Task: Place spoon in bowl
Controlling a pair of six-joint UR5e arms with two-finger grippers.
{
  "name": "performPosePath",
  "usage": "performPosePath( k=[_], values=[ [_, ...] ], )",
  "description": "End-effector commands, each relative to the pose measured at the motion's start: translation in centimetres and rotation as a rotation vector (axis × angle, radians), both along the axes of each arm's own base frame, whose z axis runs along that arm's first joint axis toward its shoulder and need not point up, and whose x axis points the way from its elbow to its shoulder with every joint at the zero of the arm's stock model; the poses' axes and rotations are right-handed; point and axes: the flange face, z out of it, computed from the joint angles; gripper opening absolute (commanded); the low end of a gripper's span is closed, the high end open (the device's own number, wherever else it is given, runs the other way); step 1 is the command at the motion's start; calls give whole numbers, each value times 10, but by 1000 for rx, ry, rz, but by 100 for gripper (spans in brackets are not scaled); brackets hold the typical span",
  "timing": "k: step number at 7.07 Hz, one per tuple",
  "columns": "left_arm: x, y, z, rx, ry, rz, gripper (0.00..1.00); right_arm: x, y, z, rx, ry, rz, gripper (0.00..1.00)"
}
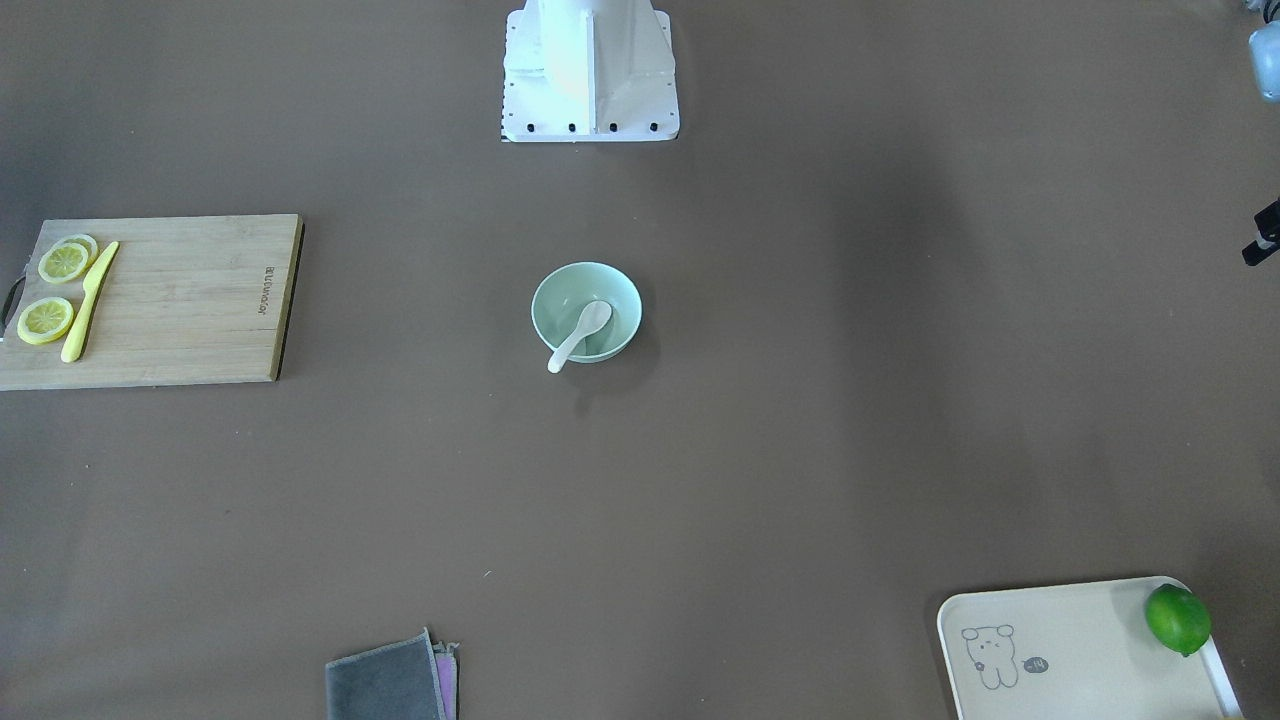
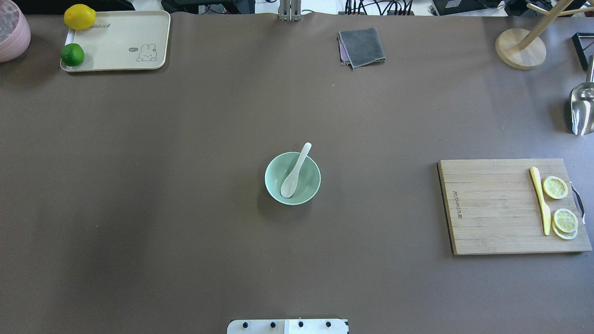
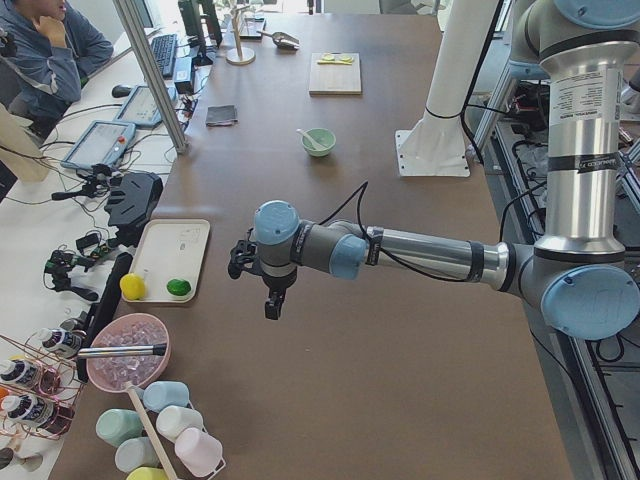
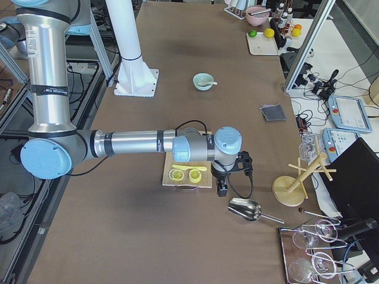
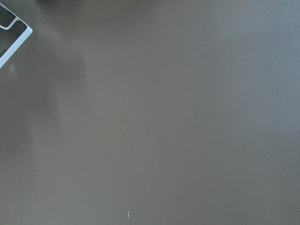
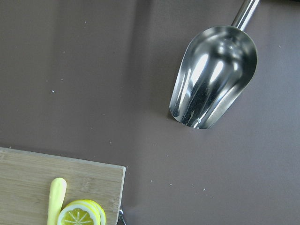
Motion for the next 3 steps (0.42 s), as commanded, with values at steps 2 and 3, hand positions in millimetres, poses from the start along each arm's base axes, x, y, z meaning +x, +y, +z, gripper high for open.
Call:
performPosePath(
  k=[2,3],
  values=[
    [-1,3,6,-14,-4,-1,98,-1,-1,-1,1,-2,-1,100],
    [-1,4,7,-15,-5,-1,98,-1,-1,-1,1,-2,-1,100]
  ],
)
